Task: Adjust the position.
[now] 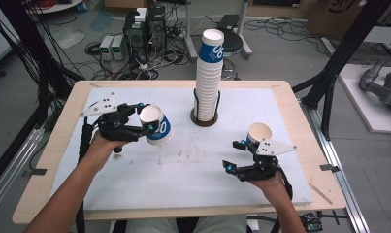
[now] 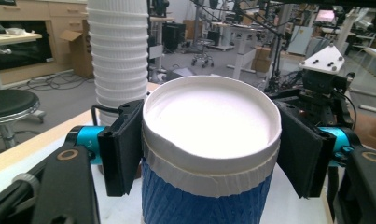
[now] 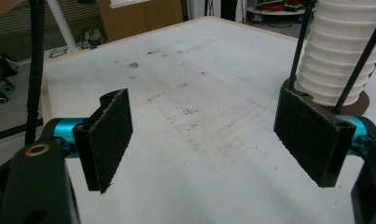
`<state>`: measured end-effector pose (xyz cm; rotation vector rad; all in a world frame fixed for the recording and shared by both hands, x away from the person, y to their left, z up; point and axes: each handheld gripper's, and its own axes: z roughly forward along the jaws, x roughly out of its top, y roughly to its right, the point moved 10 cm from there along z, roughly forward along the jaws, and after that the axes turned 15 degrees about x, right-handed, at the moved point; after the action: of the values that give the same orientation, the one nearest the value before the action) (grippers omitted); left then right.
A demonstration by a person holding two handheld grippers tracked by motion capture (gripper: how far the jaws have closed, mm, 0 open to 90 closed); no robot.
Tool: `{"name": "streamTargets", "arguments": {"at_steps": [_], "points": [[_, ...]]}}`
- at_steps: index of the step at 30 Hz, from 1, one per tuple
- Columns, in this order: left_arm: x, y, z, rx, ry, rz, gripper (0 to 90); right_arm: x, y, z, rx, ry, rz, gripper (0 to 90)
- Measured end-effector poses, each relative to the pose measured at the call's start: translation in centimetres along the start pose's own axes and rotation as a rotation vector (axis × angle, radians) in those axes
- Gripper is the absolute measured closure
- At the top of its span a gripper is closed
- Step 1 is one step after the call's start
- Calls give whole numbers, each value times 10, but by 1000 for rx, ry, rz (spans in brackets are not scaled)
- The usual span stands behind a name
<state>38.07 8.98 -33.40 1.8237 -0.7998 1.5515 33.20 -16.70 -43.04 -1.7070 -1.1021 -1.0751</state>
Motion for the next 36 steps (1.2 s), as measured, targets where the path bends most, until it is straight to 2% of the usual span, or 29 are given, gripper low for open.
{"name": "streamTargets", "arguments": {"at_steps": [14,21,27,29,31,36], "points": [[-16,29,8,-86,-16,29,302,5,-10,26,113,-42,-14,200],[-22,41,10,-108,-20,33,302,18,-17,45,167,-43,-53,200],[-26,48,13,-132,-25,34,302,26,-18,53,193,-25,-59,199],[-27,51,15,-143,-26,35,302,27,-19,55,205,-24,-45,200],[-29,54,16,-155,-27,32,302,28,-19,56,208,-20,-56,199],[-32,61,20,-181,-33,37,302,28,-24,64,239,-32,-61,199]]}}
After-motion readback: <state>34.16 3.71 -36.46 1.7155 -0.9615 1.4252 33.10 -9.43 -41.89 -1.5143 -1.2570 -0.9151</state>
